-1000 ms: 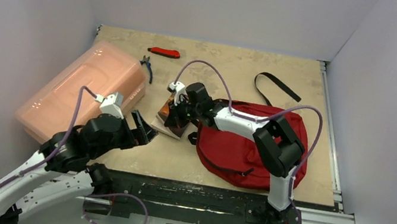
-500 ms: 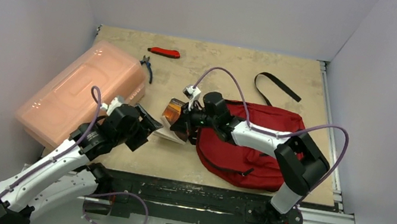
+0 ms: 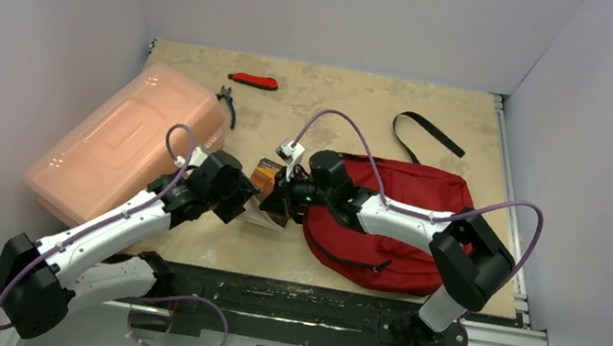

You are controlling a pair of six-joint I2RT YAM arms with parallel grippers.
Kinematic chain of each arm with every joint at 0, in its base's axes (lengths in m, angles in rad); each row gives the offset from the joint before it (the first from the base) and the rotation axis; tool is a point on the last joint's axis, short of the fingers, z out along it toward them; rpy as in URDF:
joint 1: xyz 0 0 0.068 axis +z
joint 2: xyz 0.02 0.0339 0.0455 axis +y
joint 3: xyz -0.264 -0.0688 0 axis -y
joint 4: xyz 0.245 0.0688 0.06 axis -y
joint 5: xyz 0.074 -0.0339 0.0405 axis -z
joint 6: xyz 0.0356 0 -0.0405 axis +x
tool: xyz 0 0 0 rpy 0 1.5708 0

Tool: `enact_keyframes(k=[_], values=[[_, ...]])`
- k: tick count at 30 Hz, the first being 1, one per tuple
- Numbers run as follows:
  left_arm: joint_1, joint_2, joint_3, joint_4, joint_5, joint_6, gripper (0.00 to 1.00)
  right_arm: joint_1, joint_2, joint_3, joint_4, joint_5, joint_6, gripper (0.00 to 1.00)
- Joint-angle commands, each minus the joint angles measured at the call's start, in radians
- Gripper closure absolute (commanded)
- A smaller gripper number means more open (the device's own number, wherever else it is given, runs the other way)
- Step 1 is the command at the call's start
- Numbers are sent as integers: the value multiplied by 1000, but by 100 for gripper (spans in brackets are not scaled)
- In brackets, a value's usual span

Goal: Pack the student bag
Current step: Pick up the book from the center of the board.

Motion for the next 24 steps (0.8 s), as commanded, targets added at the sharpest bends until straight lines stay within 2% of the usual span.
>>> enact_keyframes(k=[1,4,10,11,14,17,19,24], values=[[8,43,60,75,1,41,39,14,-54,-9,-16,36,-47,100],[7,81,62,90,15,56,44,18,-68,-13,-31,52,-62,100],[7,90,28,137,41,76,96,37,-80,19,-149,101,-73,100],[7,82,20,142,44,79,100,37,-88,18,-171,107,-55,92],[7,34,-9,144,45,88,100,37,-136,17,-246,121,22,61],[8,-58,-39,139,33,101,100,37,-226,4,-320,162,124,41],[7,-129,-55,112,20,92,100,37,-302,-21,-353,212,218,29],[10,-282,-76,50,1,59,100,34,-453,-187,-282,272,608,11]])
